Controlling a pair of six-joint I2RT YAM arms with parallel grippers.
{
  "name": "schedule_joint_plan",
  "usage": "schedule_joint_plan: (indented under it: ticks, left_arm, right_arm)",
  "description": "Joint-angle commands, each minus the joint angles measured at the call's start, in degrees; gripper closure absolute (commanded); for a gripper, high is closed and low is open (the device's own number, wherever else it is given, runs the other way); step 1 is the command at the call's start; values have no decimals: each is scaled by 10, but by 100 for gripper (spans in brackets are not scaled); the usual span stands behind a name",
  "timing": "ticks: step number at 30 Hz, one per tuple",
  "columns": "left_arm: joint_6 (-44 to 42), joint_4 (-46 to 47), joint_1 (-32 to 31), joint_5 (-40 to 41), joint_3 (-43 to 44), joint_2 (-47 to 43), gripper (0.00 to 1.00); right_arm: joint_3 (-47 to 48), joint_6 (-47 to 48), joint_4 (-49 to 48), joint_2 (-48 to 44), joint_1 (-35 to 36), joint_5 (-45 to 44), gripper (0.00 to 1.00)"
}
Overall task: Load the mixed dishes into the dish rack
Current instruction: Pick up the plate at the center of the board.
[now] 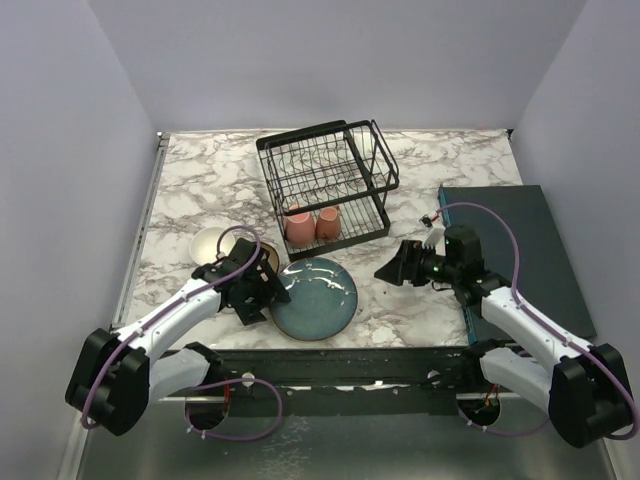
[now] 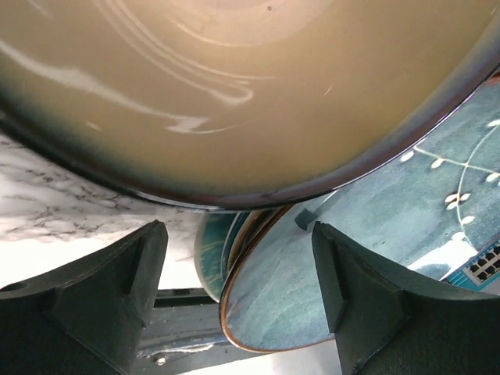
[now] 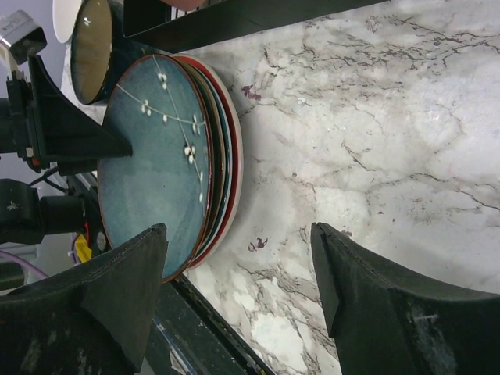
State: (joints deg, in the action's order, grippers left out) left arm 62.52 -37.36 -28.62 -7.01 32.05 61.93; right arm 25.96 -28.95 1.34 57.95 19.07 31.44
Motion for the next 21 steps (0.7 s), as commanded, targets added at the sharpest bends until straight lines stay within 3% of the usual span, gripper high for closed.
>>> schedule_joint_plan:
  ticks: [1, 10, 21]
  left_arm:
    - [-9, 64, -3, -6, -12, 18, 19]
    - [-32, 126, -19, -45, -14, 46, 24]
    - [-29, 170, -128, -19, 38, 140, 27]
  right_arm:
    - [-12, -5, -8, -4, 3, 15, 20]
    - [-17, -6, -7, -11, 3, 20, 20]
    - [-18, 1, 49, -46, 3, -5, 20]
